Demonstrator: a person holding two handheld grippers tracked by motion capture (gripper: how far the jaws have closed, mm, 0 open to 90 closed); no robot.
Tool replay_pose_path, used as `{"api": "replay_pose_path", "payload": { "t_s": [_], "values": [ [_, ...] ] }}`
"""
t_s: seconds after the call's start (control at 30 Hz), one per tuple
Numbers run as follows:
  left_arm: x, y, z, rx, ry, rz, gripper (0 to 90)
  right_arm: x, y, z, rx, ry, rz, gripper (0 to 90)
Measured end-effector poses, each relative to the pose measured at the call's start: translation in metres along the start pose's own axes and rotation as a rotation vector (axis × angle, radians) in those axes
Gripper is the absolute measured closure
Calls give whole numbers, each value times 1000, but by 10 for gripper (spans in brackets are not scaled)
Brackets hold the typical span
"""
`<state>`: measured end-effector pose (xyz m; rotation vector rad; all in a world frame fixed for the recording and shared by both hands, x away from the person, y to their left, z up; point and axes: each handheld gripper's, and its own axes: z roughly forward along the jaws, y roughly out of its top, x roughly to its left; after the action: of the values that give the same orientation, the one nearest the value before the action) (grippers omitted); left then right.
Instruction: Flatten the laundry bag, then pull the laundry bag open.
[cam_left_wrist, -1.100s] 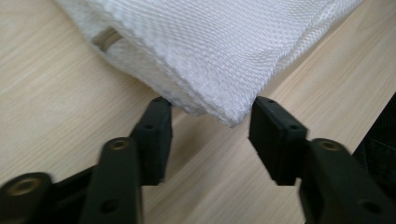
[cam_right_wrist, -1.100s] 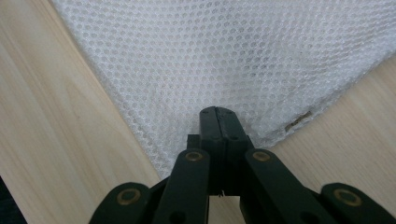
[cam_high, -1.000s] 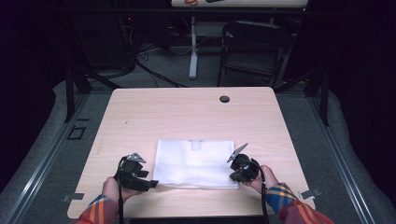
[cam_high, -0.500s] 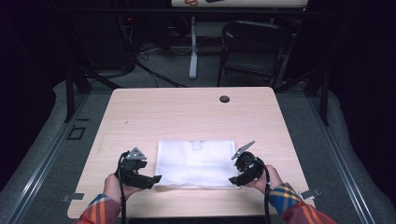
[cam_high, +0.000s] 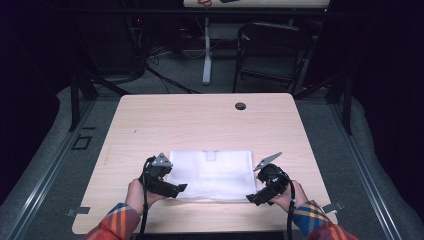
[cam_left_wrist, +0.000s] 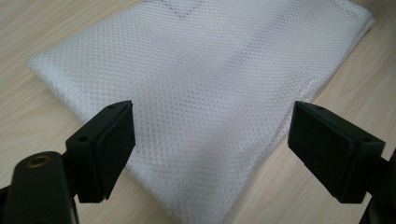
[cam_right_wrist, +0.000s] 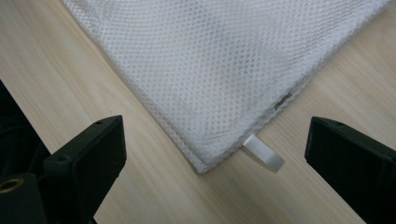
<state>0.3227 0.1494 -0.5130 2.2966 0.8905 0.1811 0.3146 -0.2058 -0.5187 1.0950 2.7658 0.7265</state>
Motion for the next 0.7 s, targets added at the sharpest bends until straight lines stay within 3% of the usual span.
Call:
{"api": "replay_pose_path", "payload": {
  "t_s": [0.1, 0.6, 0.7],
  "values": [
    [-3, 6, 6, 6, -9, 29, 152, 0, 1, 0, -2, -3, -7, 48],
    [-11, 13, 18, -3, -50, 38, 160, -5, 3, 1, -18, -6, -2, 100],
    [-15, 16, 23, 12, -67, 59, 162, -5, 4, 1, -17, -4, 2, 110]
  ]
}}
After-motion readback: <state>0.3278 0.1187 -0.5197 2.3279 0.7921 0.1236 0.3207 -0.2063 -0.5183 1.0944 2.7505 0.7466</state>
